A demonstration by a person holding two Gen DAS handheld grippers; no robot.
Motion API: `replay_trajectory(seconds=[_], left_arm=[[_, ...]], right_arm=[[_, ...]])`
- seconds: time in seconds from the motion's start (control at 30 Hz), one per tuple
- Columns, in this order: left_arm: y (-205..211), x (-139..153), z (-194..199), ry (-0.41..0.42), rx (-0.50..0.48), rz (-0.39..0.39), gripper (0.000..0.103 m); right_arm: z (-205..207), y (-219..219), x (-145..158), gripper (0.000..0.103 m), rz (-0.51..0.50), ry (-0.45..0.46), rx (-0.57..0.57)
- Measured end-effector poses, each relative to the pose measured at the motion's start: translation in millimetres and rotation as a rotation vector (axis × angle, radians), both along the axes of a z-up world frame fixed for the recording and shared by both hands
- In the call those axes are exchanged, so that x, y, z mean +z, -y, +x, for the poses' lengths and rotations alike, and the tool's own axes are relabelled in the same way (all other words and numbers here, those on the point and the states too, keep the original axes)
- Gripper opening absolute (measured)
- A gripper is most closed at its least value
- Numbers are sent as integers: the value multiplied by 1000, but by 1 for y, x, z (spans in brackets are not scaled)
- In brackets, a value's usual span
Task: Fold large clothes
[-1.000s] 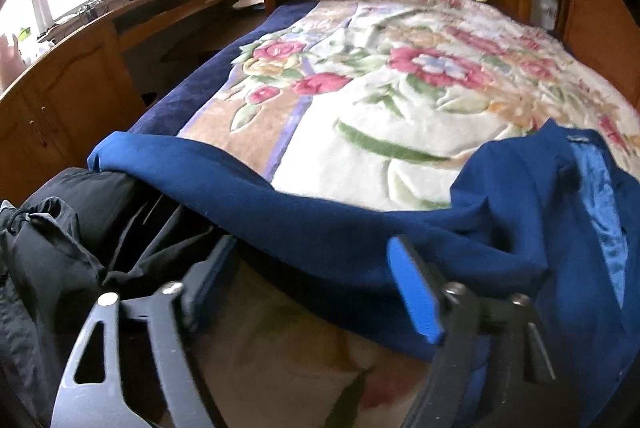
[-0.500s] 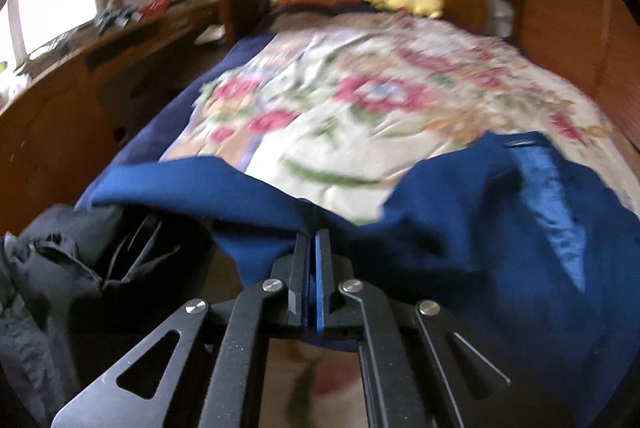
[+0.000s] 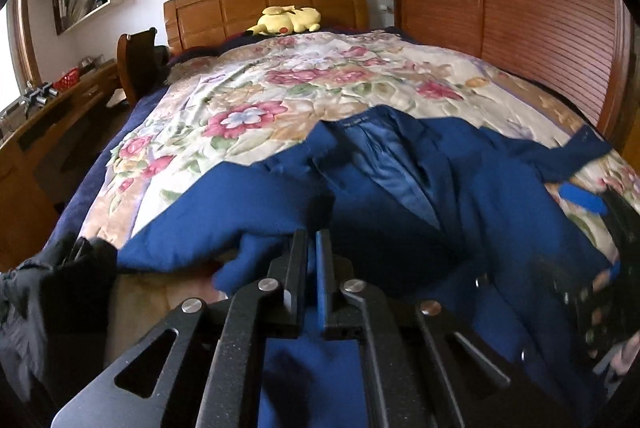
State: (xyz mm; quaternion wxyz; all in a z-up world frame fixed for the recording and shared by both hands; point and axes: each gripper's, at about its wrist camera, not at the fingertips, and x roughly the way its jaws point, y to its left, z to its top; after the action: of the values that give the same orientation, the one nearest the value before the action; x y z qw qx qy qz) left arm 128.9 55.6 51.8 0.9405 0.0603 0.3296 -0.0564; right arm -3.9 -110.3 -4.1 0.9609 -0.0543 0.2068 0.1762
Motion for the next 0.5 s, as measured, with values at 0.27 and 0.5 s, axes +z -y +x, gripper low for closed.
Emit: replay_trajectory(seconds=[0.27,0.5], left_arm=[[-17,19,-28,78,14,6,66],[-45,4,-6,43,95,-3,81]], right_arm=[[-7,0,3,103,2,-1,31],[-7,-2,2,103,2,-8,51]])
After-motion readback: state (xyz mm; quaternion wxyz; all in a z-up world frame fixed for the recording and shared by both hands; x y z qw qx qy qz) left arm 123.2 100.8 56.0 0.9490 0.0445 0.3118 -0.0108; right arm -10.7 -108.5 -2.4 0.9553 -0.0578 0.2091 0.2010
